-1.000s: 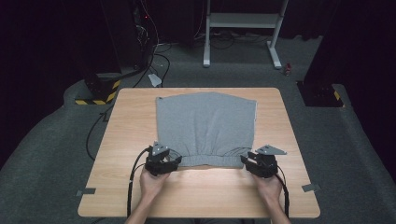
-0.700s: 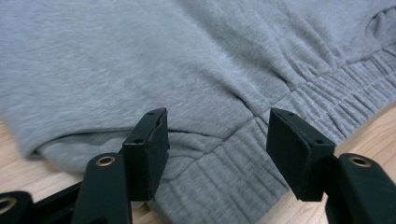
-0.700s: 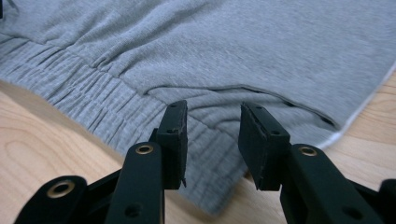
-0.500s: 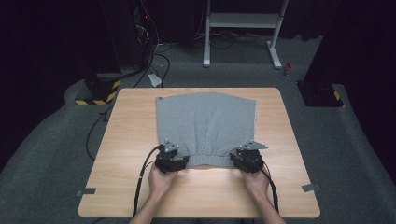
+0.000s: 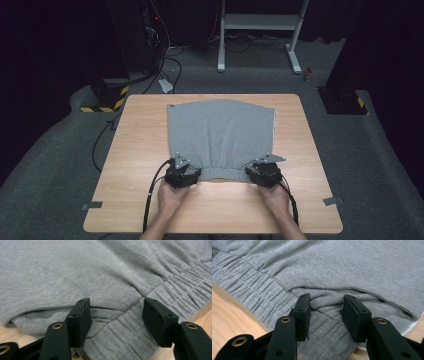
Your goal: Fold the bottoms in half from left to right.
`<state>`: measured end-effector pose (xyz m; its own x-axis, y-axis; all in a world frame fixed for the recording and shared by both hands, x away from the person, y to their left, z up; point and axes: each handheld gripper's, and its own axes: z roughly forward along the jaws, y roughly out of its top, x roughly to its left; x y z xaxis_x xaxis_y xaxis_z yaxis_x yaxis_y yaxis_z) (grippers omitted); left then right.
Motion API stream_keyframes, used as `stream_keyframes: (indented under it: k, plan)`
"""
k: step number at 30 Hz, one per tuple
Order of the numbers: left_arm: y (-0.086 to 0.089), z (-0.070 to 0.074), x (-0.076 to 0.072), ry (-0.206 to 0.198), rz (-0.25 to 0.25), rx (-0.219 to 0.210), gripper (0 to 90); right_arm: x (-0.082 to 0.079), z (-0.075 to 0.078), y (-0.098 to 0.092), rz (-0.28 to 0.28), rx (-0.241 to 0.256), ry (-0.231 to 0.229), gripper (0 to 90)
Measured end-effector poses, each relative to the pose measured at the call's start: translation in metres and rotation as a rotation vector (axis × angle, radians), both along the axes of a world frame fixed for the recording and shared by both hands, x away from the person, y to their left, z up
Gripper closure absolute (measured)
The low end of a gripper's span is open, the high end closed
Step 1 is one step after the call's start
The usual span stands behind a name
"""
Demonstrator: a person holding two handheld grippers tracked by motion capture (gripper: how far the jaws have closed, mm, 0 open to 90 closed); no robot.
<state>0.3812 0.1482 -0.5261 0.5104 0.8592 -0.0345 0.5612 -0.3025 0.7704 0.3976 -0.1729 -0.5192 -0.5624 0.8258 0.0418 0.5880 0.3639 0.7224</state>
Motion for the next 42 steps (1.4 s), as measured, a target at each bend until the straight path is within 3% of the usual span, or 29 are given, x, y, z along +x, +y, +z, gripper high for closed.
stream_keyframes:
  k: [9, 19, 30, 42]
  plan:
    - [0.000, 0.000, -0.013, -0.005, -0.020, 0.009, 39.8, -0.016, -0.004, -0.003, 0.004, 0.020, -0.034, 57.6]
    - [-0.001, 0.000, -0.032, -0.020, -0.032, 0.013, 39.8, -0.033, -0.004, -0.002, 0.008, 0.002, -0.052, 57.9]
    - [0.004, -0.001, -0.044, 0.009, -0.035, -0.020, 39.6, -0.051, -0.004, -0.002, 0.007, 0.020, -0.038, 58.2]
    - [0.004, -0.001, -0.060, 0.008, -0.030, -0.019, 39.5, -0.068, -0.004, 0.000, 0.002, 0.020, -0.039, 58.2]
